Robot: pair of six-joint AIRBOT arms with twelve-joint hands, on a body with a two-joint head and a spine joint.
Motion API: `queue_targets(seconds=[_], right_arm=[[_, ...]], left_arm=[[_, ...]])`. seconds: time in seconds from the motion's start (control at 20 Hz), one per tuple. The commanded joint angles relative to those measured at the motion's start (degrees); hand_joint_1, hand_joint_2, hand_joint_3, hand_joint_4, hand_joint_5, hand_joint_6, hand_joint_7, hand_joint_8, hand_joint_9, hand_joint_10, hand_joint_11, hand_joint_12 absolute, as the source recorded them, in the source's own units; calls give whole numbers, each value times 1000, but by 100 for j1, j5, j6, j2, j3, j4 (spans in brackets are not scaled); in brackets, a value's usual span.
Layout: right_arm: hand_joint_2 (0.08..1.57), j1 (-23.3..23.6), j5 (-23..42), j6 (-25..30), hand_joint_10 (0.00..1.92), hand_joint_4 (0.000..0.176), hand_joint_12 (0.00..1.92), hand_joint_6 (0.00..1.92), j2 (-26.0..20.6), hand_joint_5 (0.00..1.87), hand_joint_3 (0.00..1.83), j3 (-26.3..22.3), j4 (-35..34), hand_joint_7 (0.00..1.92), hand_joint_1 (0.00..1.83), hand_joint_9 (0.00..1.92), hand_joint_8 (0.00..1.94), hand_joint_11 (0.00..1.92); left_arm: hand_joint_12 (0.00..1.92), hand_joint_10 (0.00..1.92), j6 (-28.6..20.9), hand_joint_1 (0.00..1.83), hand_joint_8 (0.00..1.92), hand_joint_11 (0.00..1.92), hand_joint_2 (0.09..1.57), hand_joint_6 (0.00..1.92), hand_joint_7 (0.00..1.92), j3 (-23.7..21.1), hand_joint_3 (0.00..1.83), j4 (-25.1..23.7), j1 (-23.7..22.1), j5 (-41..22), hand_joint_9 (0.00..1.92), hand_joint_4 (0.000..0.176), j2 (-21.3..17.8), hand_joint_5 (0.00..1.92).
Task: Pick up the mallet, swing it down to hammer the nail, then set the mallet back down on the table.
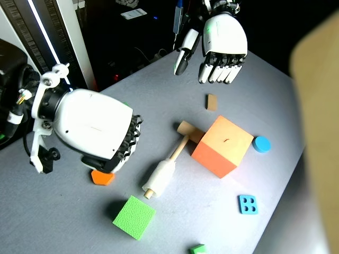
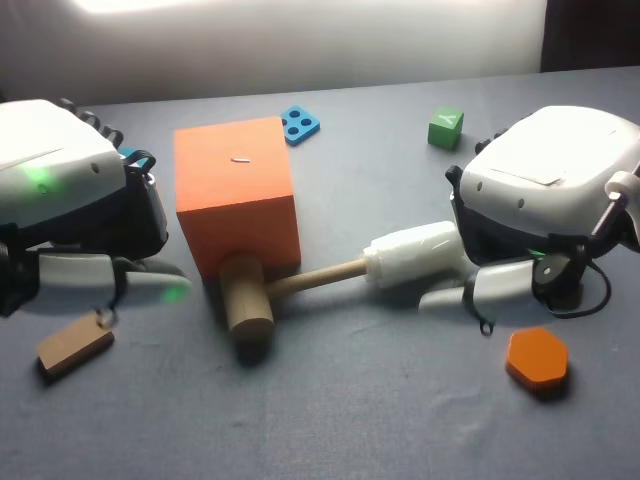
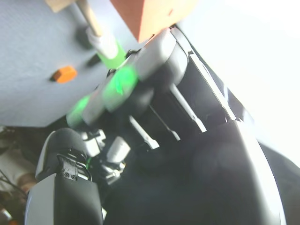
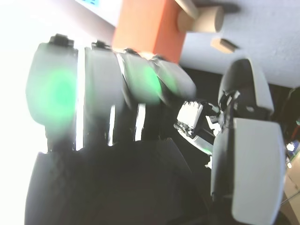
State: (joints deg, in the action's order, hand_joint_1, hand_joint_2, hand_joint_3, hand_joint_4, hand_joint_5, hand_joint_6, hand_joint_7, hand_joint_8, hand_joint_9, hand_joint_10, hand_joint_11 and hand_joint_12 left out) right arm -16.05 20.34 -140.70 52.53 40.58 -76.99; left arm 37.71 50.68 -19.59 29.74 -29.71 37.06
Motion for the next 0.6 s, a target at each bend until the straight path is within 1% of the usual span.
queue_targets(seconds=[0.0, 0.05, 0.1, 0.15, 0.2, 0.25, 0.3, 0.35, 0.4, 0.45, 0.5, 0.55], right_arm=[[1444, 18, 196, -31, 1921, 167, 1921, 1921, -19, 1503, 45, -13, 186, 1652, 875, 1703, 1941, 1805], [1448, 8, 214, -33, 1921, 174, 1921, 1921, -9, 1518, 32, -12, 186, 1659, 988, 1721, 1941, 1818], [1437, 3, 217, -31, 1921, 176, 1921, 1921, -4, 1508, 21, -11, 186, 1657, 1056, 1734, 1941, 1822], [1429, 1, 217, -31, 1921, 176, 1921, 1921, -2, 1506, 16, -11, 186, 1638, 1039, 1711, 1941, 1799], [1441, 1, 217, -34, 1921, 176, 1921, 1921, -2, 1497, 20, -9, 187, 1619, 1000, 1690, 1941, 1778], [1437, 1, 217, -38, 1921, 176, 1921, 1921, 0, 1506, 17, -4, 187, 1626, 1024, 1696, 1941, 1781], [1427, 1, 217, -39, 1921, 176, 1921, 1921, 2, 1484, 11, 1, 188, 1618, 1025, 1691, 1941, 1773], [1436, -3, 217, -44, 1921, 176, 1921, 1921, 2, 1484, 15, 2, 188, 1624, 1008, 1696, 1941, 1773], [1439, -9, 216, -56, 1921, 176, 1921, 1921, 3, 1478, 15, 2, 189, 1618, 1003, 1694, 1941, 1779], [1431, -12, 212, -63, 1921, 176, 1921, 1921, 4, 1474, 11, 2, 193, 1613, 1006, 1692, 1941, 1784], [1432, -13, 212, -64, 1921, 176, 1921, 1921, 4, 1462, 11, 2, 220, 1599, 1012, 1683, 1941, 1784], [1437, -13, 213, -64, 1921, 176, 1921, 1921, 4, 1469, 12, 2, 244, 1605, 1007, 1688, 1941, 1788]], left_arm=[[1921, 1921, 29, 1138, 1921, 1744, 1411, 1921, 1592, 12, 18, 114, -104, -503, 1672, 176, 4, 1452], [1921, 1921, 60, 1172, 1921, 1715, 1412, 1921, 1561, 21, 14, 114, -161, -498, 1639, 176, 28, 1441], [1921, 1921, 104, 1162, 1921, 1688, 1409, 1921, 1552, 30, 12, 113, -241, -481, 1623, 176, 58, 1447], [1921, 1921, 123, 1179, 1921, 1670, 1400, 1921, 1555, 31, 7, 113, -277, -479, 1621, 176, 72, 1460], [1921, 1921, 142, 1147, 1921, 1631, 1396, 1921, 1548, 30, 5, 113, -314, -479, 1610, 176, 92, 1454], [1921, 1921, 143, 992, 1921, 1535, 1414, 1921, 1497, 28, 13, 113, -325, -479, 1546, 176, 107, 1395], [1921, 1921, 141, 876, 1921, 1475, 1421, 1921, 1441, 28, 16, 113, -327, -475, 1491, 176, 120, 1295], [1921, 1921, 139, 849, 1921, 1447, 1410, 1921, 1433, 28, 10, 113, -325, -475, 1476, 176, 128, 1277], [1921, 1921, 139, 785, 1921, 1425, 1428, 1921, 1424, 30, 16, 113, -319, -475, 1459, 176, 131, 1258], [1921, 1921, 136, 787, 1921, 1427, 1415, 1921, 1445, 31, 9, 113, -311, -475, 1474, 176, 134, 1282], [1921, 1921, 128, 848, 1921, 1450, 1419, 1921, 1477, 31, 9, 112, -294, -477, 1512, 176, 134, 1322], [1921, 1921, 120, 852, 1921, 1458, 1425, 1921, 1474, 31, 10, 112, -283, -477, 1516, 176, 134, 1329]])
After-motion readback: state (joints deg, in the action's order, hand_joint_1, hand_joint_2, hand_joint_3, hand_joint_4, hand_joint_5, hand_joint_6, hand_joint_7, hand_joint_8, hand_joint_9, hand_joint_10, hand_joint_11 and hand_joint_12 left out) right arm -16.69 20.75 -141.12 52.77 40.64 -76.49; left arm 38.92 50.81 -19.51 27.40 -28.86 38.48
